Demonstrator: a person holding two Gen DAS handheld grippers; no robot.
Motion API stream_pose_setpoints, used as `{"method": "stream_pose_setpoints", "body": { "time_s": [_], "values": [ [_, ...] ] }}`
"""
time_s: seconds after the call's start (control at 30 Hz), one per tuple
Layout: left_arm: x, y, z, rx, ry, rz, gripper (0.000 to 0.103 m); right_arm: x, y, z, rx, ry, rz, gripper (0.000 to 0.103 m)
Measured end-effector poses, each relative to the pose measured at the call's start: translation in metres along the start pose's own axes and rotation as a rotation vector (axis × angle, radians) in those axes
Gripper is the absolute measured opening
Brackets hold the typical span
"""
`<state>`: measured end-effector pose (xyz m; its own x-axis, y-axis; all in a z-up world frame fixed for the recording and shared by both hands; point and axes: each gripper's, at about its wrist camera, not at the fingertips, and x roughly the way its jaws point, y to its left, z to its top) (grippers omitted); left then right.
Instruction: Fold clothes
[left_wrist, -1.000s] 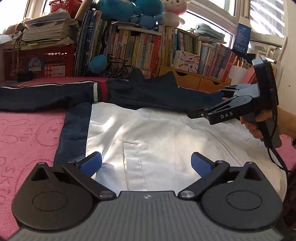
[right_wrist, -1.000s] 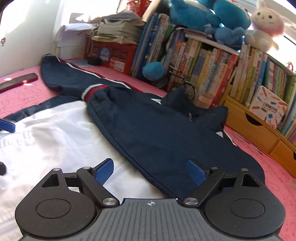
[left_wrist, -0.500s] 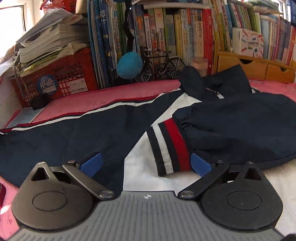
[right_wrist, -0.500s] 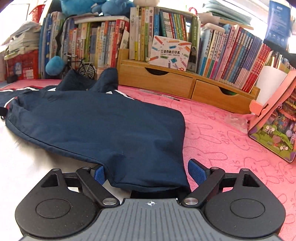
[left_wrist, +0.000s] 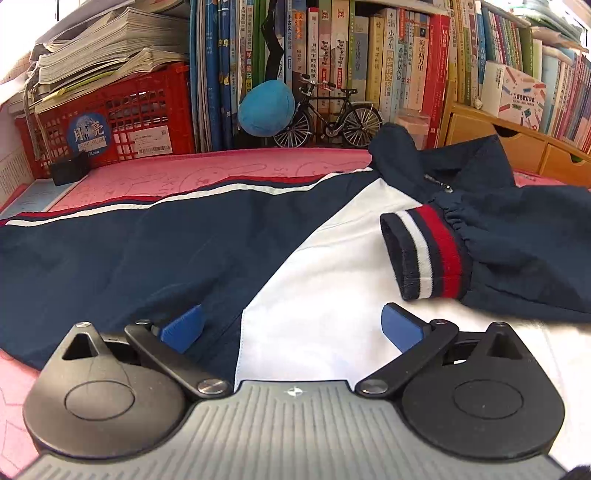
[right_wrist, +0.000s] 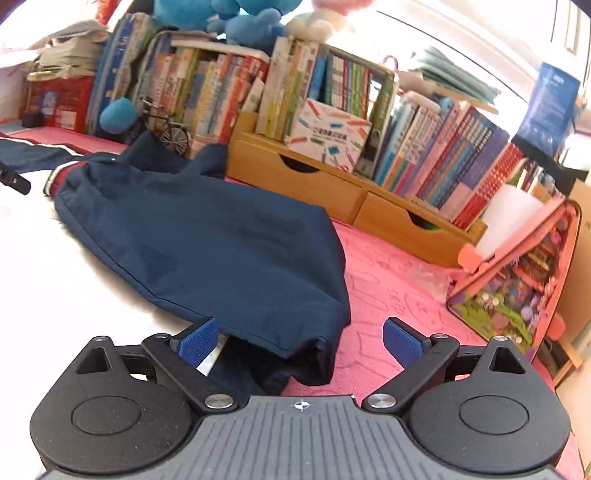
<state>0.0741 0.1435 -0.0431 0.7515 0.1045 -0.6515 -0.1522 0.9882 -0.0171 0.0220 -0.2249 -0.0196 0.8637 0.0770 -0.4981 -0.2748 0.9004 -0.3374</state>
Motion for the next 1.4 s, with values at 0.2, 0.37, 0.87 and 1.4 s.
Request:
{"method": "stream_pose_setpoints", "body": {
  "time_s": [0.2,0.37,0.87,1.4],
  "values": [
    [0.005,-0.054,0.005,0.3,-0.043,0.03,0.103,0.011,0.024,0.016,-0.03,-0.011,0.051,0.098],
    [0.003,-0.044,0.013,0.015,0.063,-0.477,0.103,0.019,0.035,0.015,-0.019,-0.007,0.101,0.098],
    [0.049,-0.053,0.013,-0.076,0.015,0.006,0.066,0.036,0.02,-0.003,0.038,0.041,0.03,0.096],
    [0.035,-0.025,-0.008,-0.007,-0.02,0.038,0.096,0.049,-0.044,-0.02,0.202,0.14,0.036,0.096]
  ]
}}
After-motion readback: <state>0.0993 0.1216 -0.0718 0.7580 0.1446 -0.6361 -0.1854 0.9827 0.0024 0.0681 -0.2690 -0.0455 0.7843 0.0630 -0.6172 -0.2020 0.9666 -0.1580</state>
